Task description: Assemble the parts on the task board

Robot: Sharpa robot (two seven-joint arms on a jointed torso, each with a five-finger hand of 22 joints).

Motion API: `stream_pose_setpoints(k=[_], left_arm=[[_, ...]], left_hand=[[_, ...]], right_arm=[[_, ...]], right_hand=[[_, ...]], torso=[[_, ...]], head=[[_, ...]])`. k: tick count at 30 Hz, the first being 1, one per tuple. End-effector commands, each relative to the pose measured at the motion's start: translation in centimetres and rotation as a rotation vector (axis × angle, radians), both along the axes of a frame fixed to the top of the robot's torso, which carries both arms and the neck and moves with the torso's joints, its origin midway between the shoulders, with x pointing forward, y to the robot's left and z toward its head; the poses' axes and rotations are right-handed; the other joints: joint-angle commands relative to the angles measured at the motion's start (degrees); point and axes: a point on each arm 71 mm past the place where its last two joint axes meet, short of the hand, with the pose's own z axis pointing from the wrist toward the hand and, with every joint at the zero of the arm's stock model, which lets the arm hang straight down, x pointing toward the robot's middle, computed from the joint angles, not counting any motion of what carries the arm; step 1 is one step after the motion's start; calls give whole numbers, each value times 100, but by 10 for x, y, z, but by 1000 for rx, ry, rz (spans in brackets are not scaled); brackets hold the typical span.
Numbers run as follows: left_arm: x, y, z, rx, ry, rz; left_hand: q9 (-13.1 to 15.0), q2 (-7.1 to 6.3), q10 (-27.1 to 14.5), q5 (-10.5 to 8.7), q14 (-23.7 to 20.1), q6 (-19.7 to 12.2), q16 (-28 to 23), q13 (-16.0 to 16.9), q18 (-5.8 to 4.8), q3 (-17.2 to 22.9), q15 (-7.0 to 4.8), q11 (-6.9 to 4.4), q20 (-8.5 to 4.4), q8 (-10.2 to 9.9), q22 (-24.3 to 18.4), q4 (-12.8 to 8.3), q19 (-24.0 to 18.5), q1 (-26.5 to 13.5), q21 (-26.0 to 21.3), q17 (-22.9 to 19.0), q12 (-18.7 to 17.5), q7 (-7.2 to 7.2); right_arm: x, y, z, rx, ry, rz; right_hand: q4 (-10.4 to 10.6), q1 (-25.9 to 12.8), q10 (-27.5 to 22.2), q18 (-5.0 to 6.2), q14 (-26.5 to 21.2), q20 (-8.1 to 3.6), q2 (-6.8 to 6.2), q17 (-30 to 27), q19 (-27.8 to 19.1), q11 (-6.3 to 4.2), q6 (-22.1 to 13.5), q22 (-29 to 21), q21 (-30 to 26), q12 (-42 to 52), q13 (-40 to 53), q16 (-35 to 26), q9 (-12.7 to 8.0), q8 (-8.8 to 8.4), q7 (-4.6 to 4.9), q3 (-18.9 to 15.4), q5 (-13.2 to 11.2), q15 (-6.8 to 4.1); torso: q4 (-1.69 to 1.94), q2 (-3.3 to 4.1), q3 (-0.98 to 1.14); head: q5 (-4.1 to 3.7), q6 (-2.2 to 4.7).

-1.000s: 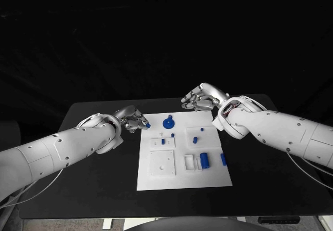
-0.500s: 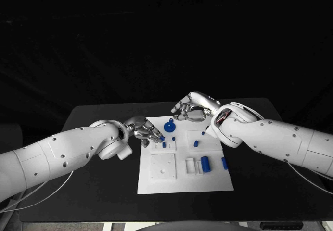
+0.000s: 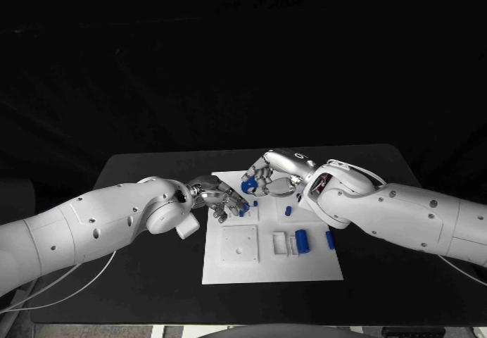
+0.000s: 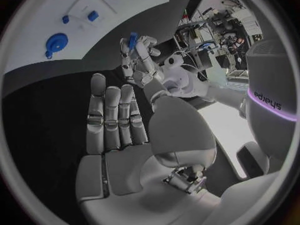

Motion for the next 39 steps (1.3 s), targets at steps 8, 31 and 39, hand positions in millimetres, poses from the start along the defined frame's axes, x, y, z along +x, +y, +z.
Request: stream_pose_setpoints(k=[8,31,39], left_arm=[[-1,4,-3,-4,80,-22],[-2,7,-3,-143,221,29],[-5,6,-1,-249,294,56]], left_hand=[[3535,-55,-44,365,-22,81,80,-2,-38,92,-12,-18,-33,297,118,-149,-15,-139,93,-22,152,-25],[3814,-26,-79,301,-55,114,126,5,-51,107,-13,-26,-33,139,109,-119,-74,-204,146,-48,284,-37],[3876,30,-138,240,-106,101,165,7,-50,93,-3,-14,-24,96,109,-108,-159,-201,222,-50,361,-30]], right_arm=[[-15,5,-5,-97,-54,84],[-22,12,-15,-120,-119,71],[-22,13,-17,-99,-145,52]], right_hand=[[-1,80,26,57,-35,14,11,-13,-20,25,-79,49,-10,-16,-21,-37,-11,6,18,-260,-10,19],[58,287,61,42,1,53,40,-53,104,56,-220,-176,-188,67,-13,-30,-5,10,28,-1008,-1094,52],[96,372,78,41,24,47,86,-57,146,52,-187,-221,-202,91,-7,-16,-2,13,19,-1068,-1438,47]], torso=[[4,0,-4],[-1,-2,-3],[1,1,1]], head=[[53,-9],[52,-23],[24,-16]])
